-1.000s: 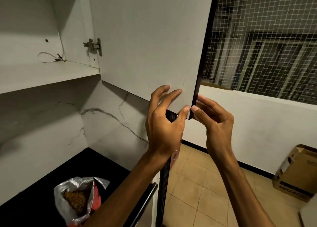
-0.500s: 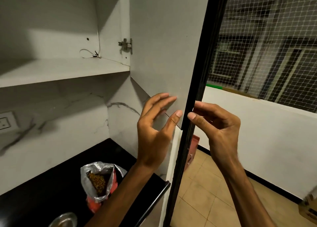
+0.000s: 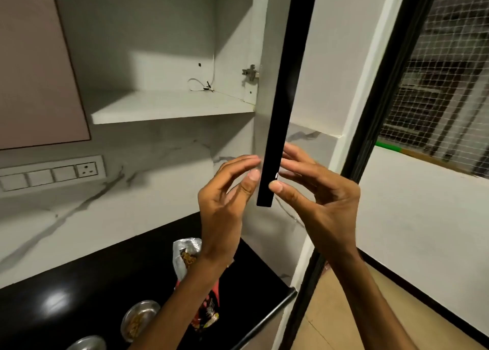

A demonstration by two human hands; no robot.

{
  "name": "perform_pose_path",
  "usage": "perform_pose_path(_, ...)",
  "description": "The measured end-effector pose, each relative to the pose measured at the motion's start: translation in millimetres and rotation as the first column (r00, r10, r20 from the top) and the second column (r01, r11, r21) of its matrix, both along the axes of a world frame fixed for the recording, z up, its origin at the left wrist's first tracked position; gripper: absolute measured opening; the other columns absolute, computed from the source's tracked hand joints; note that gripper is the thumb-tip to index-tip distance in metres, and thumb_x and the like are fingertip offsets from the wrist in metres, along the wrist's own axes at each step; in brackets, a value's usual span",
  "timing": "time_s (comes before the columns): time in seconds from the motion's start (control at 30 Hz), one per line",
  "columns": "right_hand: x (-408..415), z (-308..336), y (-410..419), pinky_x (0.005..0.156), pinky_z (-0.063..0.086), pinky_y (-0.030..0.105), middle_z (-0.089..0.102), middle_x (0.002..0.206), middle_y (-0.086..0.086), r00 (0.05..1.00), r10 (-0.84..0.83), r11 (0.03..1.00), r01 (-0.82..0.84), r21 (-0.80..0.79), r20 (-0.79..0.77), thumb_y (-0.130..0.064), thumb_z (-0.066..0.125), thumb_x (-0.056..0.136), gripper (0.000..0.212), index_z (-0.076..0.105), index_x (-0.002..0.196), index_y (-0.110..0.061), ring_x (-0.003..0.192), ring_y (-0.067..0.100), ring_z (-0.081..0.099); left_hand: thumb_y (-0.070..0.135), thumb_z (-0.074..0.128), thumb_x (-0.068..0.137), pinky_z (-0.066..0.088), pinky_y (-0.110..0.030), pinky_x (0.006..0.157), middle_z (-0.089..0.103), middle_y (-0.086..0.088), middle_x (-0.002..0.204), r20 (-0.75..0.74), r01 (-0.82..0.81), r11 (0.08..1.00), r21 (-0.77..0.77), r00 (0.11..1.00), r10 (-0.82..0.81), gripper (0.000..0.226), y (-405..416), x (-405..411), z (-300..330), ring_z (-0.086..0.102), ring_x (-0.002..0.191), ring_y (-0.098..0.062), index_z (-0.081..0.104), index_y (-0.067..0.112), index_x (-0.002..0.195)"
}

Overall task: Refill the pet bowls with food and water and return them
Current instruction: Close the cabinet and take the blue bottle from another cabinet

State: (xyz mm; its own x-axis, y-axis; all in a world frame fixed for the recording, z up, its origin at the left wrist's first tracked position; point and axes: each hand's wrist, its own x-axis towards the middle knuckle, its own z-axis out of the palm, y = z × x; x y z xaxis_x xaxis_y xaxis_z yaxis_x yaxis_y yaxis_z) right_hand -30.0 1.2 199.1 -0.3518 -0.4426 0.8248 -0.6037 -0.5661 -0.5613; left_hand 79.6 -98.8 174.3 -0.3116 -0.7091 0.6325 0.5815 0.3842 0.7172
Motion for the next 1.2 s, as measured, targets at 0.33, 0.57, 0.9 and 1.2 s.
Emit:
perform_pose_path(0.33,33.3,-3.8,-75.6,0.118,0.043,0.049,0.053,0.152,0.013,0.981,0.048,0.998,-0.056,-0.038,-0.189,-0.011,0.084,0.082,0.053,0.064,0.131,-0.008,0.146,0.024,0.048,0.03,0.061,0.1,0.056,-0.026,0.08,0.077,0.0,0.1,-0.035,-0.033,0.972,0.231,0.998,0.042,0.025,-34.9,42.3,-1.1,0.072,0.095,-0.013,0.078,0.014,0.11)
perform_pose_path(0.57,54.4,-6.9,-128.8,0.125,0.03,0.053,0.041,0.161,0.013,0.973,0.145,0.988,-0.152,-0.028,-0.181,-0.012,0.083,0.083,0.052,0.065,0.131,-0.009,0.156,0.03,0.031,0.037,0.06,0.09,0.057,-0.032,0.093,0.079,-0.003,0.107,-0.076,-0.002,0.911,0.412,0.996,0.037,0.027,-60.7,68.5,6.9,0.073,0.109,-0.017,0.084,0.025,0.094)
perform_pose_path(0.9,72.1,-12.9,-175.7,0.123,0.023,0.067,0.035,0.165,0.012,0.961,0.104,0.989,-0.128,-0.074,-0.258,-0.026,0.081,0.086,0.052,0.063,0.134,-0.017,0.158,0.03,0.024,0.035,0.061,0.088,0.056,-0.036,0.091,0.079,-0.002,0.095,-0.177,0.061,0.845,0.531,0.983,0.041,0.028,-87.5,80.5,11.4,0.075,0.093,-0.013,0.085,0.025,0.079)
perform_pose_path(1.2,79.7,-14.8,-237.9,0.126,0.013,0.066,0.037,0.162,0.018,0.947,0.0,0.991,-0.041,-0.123,-0.321,-0.03,0.078,0.09,0.045,0.065,0.132,-0.022,0.157,0.035,0.024,0.026,0.051,0.104,0.044,-0.06,0.113,0.077,-0.008,0.094,-0.416,0.221,0.765,0.605,0.907,0.067,0.038,-138.5,85.5,5.0,0.076,0.092,-0.024,0.077,0.016,0.078)
